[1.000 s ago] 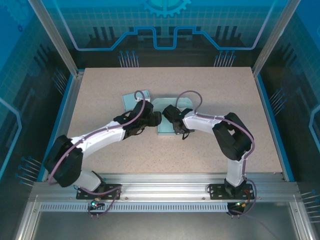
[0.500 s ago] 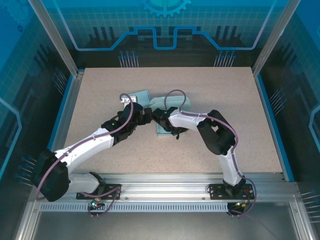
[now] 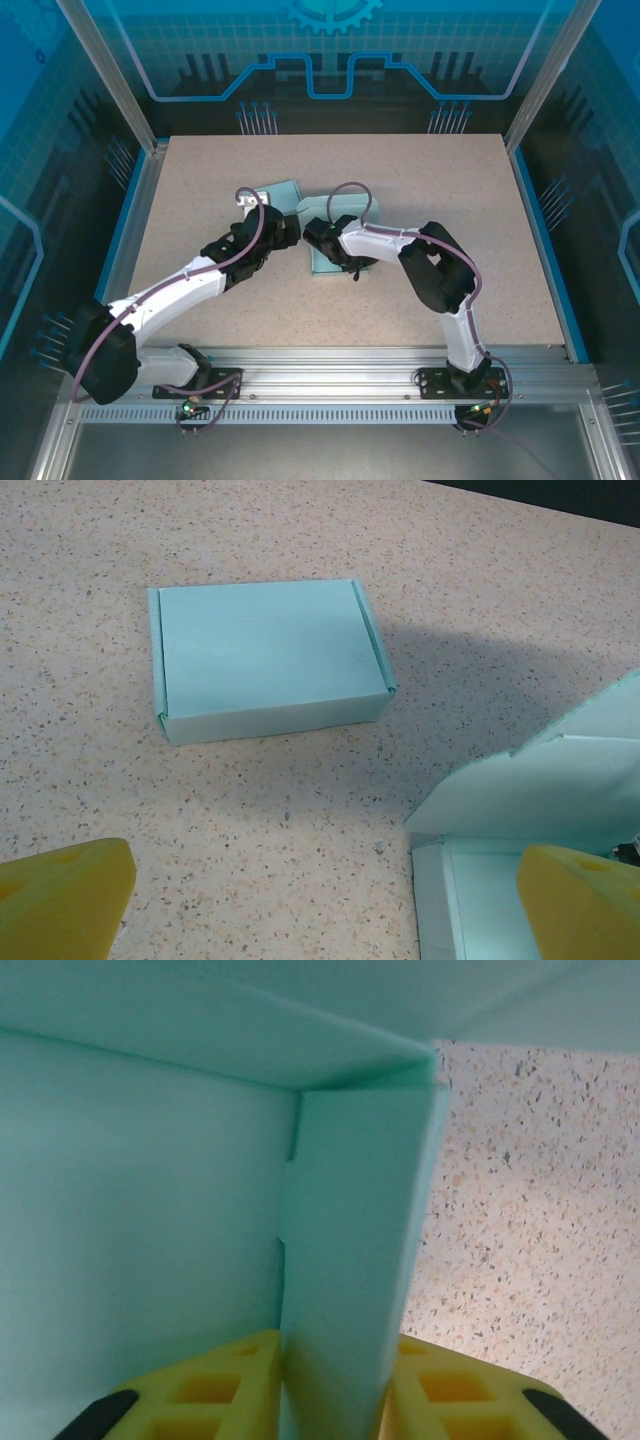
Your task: Fold the paper box
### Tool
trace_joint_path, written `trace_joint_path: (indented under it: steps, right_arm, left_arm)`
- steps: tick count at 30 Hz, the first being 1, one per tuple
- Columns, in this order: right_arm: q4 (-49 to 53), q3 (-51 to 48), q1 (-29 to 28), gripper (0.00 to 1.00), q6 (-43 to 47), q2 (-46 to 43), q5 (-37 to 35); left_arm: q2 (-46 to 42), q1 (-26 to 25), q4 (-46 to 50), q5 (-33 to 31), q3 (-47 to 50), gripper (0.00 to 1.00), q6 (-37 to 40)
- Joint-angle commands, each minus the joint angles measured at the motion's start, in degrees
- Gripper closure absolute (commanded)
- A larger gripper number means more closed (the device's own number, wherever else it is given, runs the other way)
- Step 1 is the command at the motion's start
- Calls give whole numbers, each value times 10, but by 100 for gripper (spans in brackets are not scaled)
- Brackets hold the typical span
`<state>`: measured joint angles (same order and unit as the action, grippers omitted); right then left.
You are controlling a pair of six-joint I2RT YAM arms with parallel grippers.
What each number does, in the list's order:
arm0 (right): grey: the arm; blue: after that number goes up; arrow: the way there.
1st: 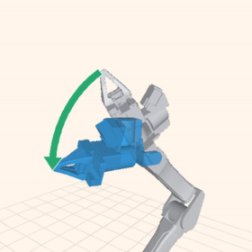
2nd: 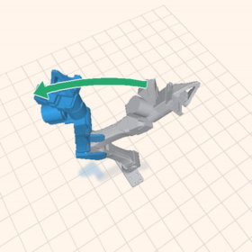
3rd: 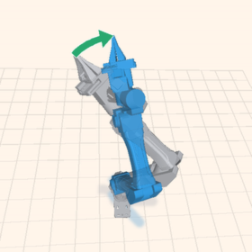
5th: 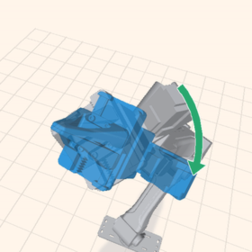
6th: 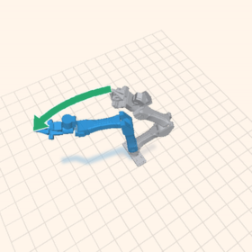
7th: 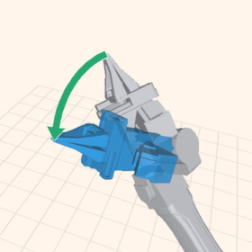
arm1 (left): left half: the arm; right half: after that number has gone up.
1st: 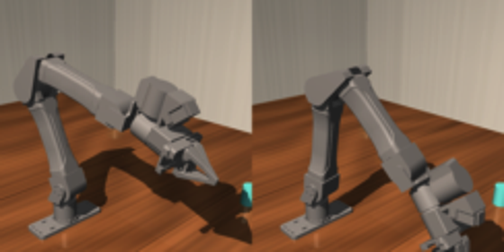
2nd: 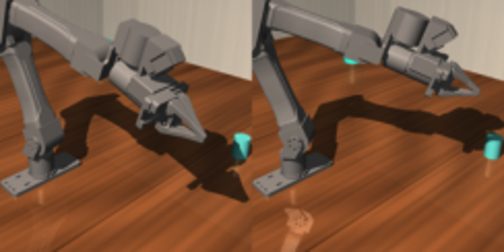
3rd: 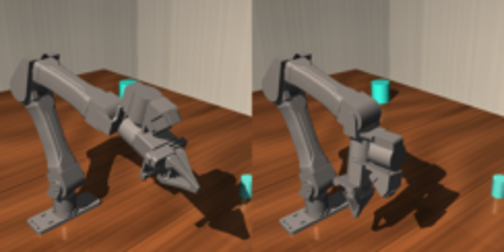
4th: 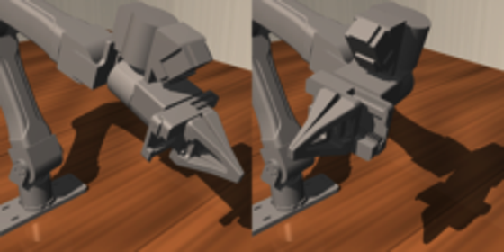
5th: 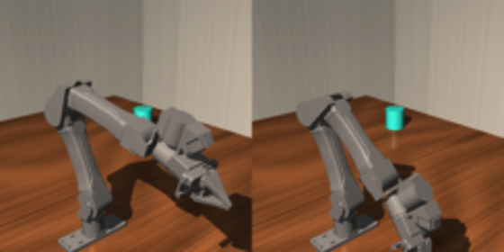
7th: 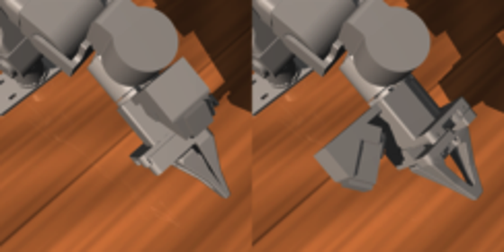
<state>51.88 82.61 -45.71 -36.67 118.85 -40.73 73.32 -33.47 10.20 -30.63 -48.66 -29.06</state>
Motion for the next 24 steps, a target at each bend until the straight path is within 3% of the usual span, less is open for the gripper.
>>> trace_joint_path:
  steps: [1,10,17,24]
  right_arm:
    - [7,15,5,67,19,-9,11]
    - [-27,23,20,55,37,-25,36]
    - [-54,18,33,59,46,-28,26]
    - [-78,18,41,54,76,-6,-8]
  left_arm:
    - [-11,4,2,-5,10,1,-1]
    - [-11,5,-2,7,14,1,0]
    - [-5,5,-2,13,14,1,0]
    - [1,5,-1,20,13,1,0]
